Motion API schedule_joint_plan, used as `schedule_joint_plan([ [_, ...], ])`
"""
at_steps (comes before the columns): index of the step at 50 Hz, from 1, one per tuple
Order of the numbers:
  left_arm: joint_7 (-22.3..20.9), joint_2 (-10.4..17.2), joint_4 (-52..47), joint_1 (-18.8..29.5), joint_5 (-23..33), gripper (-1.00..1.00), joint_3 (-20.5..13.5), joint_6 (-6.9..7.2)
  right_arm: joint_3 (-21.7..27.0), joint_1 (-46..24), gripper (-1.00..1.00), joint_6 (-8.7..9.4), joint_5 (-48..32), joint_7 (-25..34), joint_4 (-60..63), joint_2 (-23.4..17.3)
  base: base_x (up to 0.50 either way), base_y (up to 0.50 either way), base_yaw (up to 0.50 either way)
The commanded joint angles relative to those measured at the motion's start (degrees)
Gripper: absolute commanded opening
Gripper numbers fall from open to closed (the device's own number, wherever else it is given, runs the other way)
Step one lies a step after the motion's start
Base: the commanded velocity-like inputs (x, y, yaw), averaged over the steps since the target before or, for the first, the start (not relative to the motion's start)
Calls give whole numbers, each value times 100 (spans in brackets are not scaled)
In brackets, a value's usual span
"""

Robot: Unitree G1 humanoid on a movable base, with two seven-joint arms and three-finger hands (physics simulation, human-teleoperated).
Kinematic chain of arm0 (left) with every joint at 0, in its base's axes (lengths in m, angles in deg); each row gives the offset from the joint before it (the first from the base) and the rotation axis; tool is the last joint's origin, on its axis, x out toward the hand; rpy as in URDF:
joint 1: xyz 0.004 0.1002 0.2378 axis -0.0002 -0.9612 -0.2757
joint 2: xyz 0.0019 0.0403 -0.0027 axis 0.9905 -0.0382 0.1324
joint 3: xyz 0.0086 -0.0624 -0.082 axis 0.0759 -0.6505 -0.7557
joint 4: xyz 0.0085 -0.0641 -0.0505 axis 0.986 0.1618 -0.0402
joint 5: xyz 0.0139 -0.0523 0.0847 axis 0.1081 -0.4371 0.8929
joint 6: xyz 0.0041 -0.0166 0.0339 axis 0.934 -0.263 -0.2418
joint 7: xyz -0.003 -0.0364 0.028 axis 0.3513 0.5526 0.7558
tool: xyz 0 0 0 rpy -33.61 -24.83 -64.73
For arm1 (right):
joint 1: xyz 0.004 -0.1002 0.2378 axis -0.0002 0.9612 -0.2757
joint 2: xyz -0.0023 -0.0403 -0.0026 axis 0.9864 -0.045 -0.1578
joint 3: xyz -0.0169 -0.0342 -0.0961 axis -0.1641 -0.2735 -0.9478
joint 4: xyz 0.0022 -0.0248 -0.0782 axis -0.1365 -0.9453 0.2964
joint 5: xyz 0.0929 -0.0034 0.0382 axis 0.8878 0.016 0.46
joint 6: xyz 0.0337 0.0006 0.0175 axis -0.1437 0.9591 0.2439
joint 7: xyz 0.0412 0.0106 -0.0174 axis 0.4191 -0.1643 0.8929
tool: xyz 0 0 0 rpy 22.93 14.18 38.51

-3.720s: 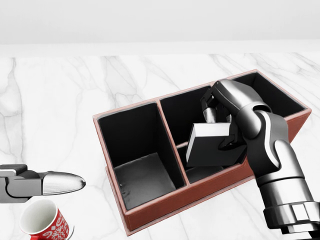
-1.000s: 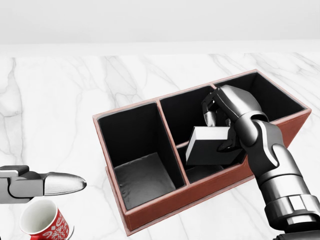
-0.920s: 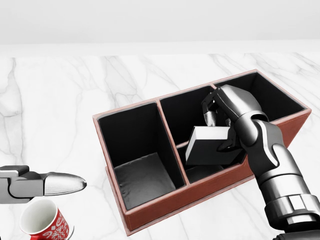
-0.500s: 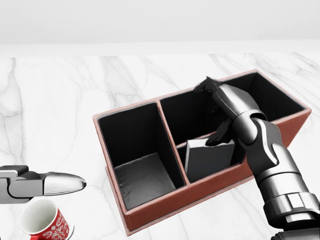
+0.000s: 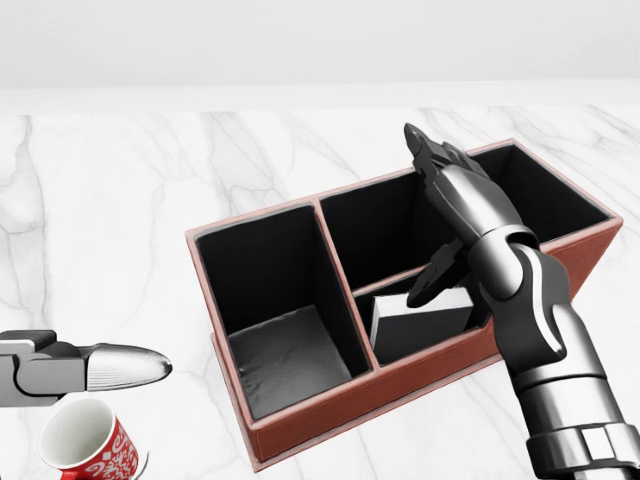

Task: Pick up the book and place it in the back compartment of the caddy.

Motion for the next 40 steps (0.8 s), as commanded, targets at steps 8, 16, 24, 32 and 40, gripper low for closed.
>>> schedule_joint_plan([
  [8,9,-6,-63,-17,-9,100,23,0,520,963,100,658,674,1213,4195,211,0,0,0],
  [16,4,2,-232,32,-68,100,-39,0,602,1159,100,658,946,1533,5479,182,0,0,0],
  [24,21,2,-370,33,-119,100,-47,0,659,1168,100,658,1179,1808,6410,124,0,0,0],
  [32,66,35,-641,219,-309,100,-219,0,564,1017,100,658,1201,1936,7130,122,0,0,0],
  [40,188,111,-915,480,-646,100,-493,0,443,666,100,658,1089,2313,7977,1,0,0,0],
])
